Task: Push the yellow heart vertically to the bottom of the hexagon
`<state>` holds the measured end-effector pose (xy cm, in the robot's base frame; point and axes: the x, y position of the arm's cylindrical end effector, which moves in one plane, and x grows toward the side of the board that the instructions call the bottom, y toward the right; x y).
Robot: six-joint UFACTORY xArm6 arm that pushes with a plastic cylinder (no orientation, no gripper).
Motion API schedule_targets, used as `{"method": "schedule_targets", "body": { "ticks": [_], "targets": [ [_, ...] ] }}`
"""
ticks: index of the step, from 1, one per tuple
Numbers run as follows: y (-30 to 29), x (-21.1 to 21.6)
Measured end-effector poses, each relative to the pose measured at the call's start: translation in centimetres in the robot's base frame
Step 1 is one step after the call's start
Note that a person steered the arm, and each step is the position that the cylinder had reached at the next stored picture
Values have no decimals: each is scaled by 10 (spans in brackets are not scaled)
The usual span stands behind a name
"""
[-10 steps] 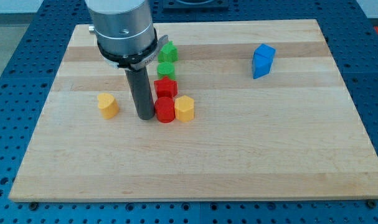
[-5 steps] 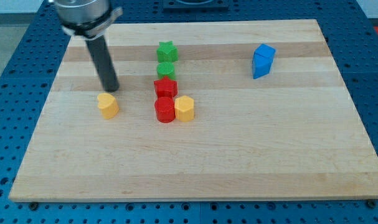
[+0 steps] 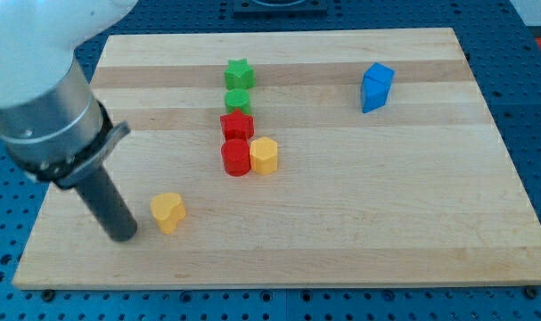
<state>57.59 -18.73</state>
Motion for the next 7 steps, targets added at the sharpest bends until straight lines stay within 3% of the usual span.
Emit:
{"method": "schedule_targets", "body": {
  "ticks": [1, 4, 7],
  "targets": [
    [17, 5],
    [86, -62],
    [33, -62]
  ]
}}
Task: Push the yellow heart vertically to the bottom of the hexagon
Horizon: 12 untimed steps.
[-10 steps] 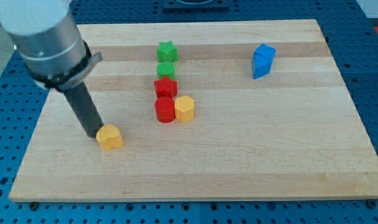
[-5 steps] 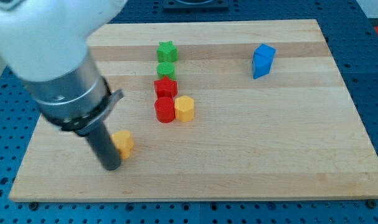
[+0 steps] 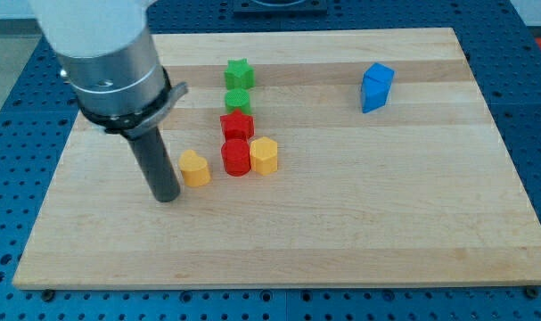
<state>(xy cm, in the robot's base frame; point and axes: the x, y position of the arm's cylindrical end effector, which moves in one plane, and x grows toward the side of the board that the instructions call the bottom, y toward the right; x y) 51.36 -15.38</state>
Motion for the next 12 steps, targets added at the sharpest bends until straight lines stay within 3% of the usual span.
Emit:
{"method": "schedule_targets", "body": {
  "ticks": [1, 3, 4, 8, 10, 12],
  "targets": [
    [-19, -11],
    [-10, -92],
    [10, -96],
    [36, 5],
    [37, 19],
    [102, 14]
  ]
}}
